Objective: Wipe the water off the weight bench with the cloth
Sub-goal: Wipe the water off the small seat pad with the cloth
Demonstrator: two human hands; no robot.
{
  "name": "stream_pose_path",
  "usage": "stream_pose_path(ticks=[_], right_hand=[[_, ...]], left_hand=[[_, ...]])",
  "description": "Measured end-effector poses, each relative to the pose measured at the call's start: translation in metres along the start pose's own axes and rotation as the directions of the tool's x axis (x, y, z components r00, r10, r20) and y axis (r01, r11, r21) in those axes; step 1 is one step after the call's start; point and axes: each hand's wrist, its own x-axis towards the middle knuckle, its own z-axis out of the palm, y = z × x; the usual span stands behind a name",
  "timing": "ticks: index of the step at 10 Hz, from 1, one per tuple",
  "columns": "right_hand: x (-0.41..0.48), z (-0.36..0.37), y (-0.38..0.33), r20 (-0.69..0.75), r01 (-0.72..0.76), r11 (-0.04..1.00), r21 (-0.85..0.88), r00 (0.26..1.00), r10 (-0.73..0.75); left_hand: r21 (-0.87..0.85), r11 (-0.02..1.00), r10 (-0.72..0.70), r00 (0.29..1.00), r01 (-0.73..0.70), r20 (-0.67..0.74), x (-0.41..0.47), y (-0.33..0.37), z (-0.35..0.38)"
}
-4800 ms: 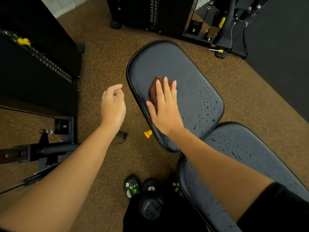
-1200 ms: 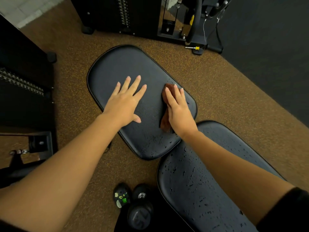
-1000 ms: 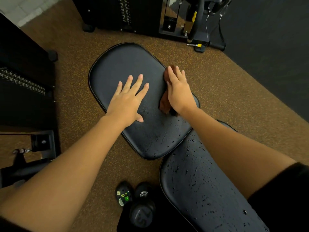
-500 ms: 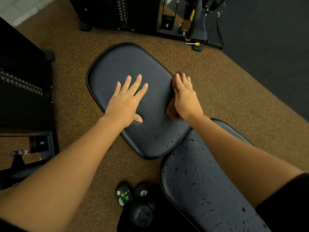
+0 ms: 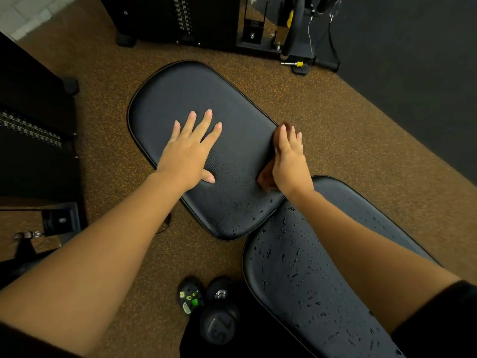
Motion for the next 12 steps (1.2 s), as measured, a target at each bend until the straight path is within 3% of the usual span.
stream_pose_path(ticks=[2,5,6,7,8,9,10,11,12], right_hand=[[-0.037,0.012,0.016,0.037,0.162,0.984,-0.069,0.986,-0.160],[-0.019,0.002,0.007,-0.014,-0.105,0.991,0.083,0.994,0.107],[-0.027,-0.001,0.006,0.056,-0.015,0.998,0.055,0.998,0.012],[-0.044,-0.004,0.007,0.130,0.086,0.990,0.111,0.986,-0.100],[-0.058,-0.006,-0.002,0.089,0.001,0.945,0.326,0.996,-0.032],[-0.068,-0.008,-0.023,0.092,-0.141,0.785,0.603,0.990,0.108],[-0.075,-0.015,-0.046,0.278,-0.323,0.449,0.833,0.946,0.166],[-0.080,-0.022,-0.059,0.521,-0.528,0.106,0.842,0.849,0.087],[-0.084,-0.023,-0.059,0.585,-0.584,-0.077,0.808,0.811,-0.007]], left_hand=[[-0.021,1.000,-0.001,1.000,0.002,0.009,-0.001,0.001,-0.002],[-0.046,0.999,0.012,1.000,-0.011,0.009,-0.001,-0.001,-0.002],[-0.078,0.997,0.012,1.000,-0.011,0.022,-0.001,-0.004,-0.002],[-0.199,0.980,-0.021,1.000,0.025,0.020,-0.005,0.004,-0.007],[-0.507,0.862,-0.039,0.997,-0.002,-0.070,-0.020,0.024,-0.008],[-0.764,0.644,-0.060,0.993,-0.038,-0.100,-0.041,0.049,-0.005],[-0.909,0.416,-0.027,0.999,0.028,0.018,-0.051,0.064,0.001],[-0.966,0.236,-0.008,0.994,0.104,0.105,-0.056,0.066,0.004],[-0.981,0.154,-0.043,0.993,0.114,0.109,-0.062,0.067,0.006]])
